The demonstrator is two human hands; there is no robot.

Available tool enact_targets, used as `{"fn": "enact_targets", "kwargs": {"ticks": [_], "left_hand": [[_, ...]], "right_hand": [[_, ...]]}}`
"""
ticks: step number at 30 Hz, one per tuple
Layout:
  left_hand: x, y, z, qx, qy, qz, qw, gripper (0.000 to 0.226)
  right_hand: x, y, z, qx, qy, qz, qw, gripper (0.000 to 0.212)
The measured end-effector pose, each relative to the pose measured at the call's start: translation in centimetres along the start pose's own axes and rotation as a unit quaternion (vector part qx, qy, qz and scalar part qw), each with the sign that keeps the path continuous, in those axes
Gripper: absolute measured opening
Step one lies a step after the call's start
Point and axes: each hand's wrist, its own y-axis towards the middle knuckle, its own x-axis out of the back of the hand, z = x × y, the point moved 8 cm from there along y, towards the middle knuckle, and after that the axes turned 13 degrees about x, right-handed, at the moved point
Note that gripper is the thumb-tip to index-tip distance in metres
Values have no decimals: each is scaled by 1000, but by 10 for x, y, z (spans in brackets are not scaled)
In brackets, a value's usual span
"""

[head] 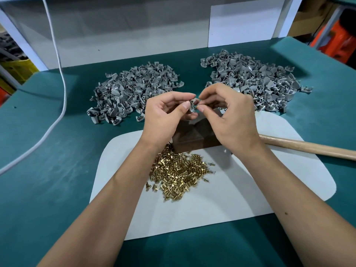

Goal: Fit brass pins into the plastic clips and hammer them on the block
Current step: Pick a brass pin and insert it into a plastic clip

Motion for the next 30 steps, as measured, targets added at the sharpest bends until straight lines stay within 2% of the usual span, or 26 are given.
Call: {"fn": "enact_targets", "kwargs": {"ticks": [10, 25, 30], "left_hand": [[-4, 0, 0, 23, -22, 28, 999, 21], [-8, 0, 4, 47, -44, 23, 998, 19], [-4, 1, 6, 61, -68, 30, 995, 17]], "right_hand": [[1, -1, -1, 3, -4, -21, 1000, 14], [-2, -4, 4, 18, -69, -17, 997, 21], [-2, -4, 6, 22, -48, -9, 999, 11]]}}
